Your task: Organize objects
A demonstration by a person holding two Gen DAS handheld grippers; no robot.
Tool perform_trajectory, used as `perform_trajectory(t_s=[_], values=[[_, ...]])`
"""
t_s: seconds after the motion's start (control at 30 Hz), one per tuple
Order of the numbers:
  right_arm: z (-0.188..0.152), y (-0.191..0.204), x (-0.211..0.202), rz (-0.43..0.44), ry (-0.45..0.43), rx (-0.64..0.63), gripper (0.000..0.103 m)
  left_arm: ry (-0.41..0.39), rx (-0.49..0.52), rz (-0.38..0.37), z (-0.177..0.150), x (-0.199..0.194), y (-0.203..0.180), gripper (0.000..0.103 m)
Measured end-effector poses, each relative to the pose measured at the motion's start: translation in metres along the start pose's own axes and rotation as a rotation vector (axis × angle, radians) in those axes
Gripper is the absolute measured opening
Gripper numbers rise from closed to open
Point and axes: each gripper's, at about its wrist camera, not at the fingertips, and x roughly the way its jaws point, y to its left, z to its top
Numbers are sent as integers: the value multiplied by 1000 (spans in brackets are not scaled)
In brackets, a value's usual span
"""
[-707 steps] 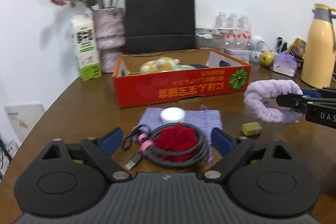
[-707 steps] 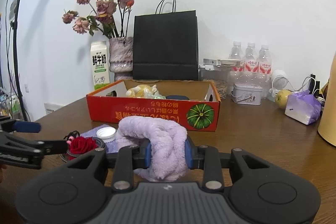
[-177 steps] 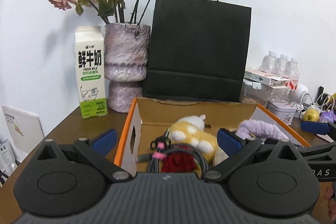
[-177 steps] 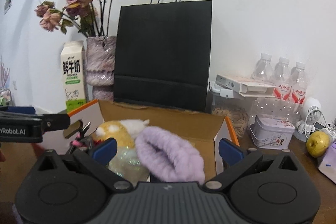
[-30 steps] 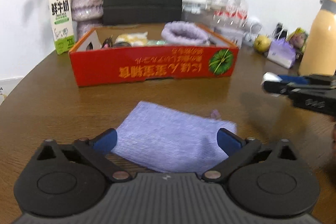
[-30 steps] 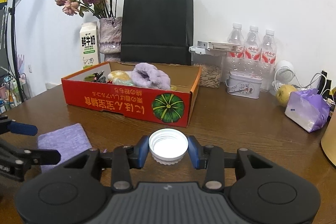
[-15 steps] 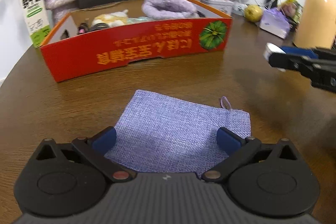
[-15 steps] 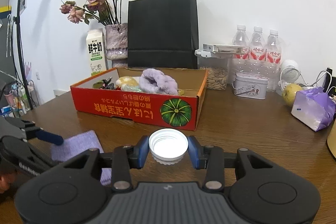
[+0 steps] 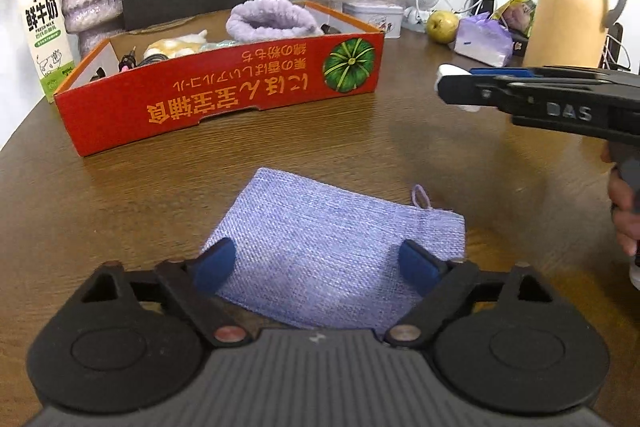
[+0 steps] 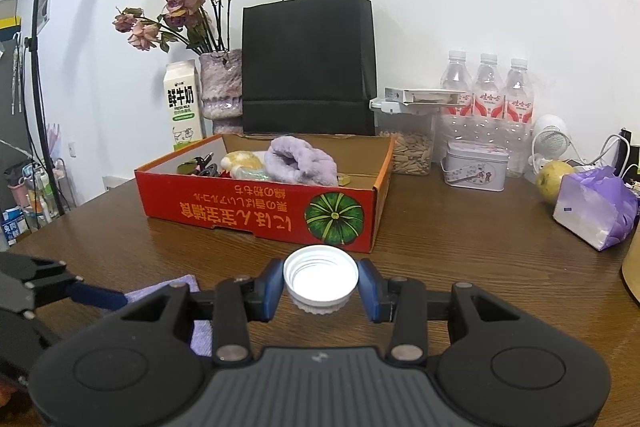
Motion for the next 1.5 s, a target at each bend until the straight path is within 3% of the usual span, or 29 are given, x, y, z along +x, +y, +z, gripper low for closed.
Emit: perform_trajectory(t_s=[0.07,0.2,0.47,0.57,0.6,0.63,0.7,0.93,1.17,1.4,1.5], values=[[-1,1,-1,-8,0,1,39,-18,4,-1,-3,-6,-4,63],[-4,5,-4,-25,3,7,39,-57,-13,-3,-12,-15,-8,4],[-17,26,-16,-56,15,-10,39,-119,-66,-7,-21,-32,-4,1],[-22,31,-18,-65,20,-7,39,-109,-104,-16,-18,-36,7,7],[-22,32,-19,-69,19,-4,39,-105,-106,-22,-17,-37,10,19],[-23,33,-21,-70,16,-2,39,-102,-107,-33,-16,-37,14,57],[-23,32,-25,-72,7,11,39,-85,-85,-35,-11,-38,20,102],[-27,28,-31,-70,24,29,39,-29,18,-20,14,-26,27,103],[-42,49,-24,5,189,-81,39,25,40,-10,15,1,29,103],[-43,61,-15,19,203,-138,39,28,-1,-78,6,6,34,99],[-43,64,-11,29,198,-149,39,19,-31,-146,3,0,38,99]])
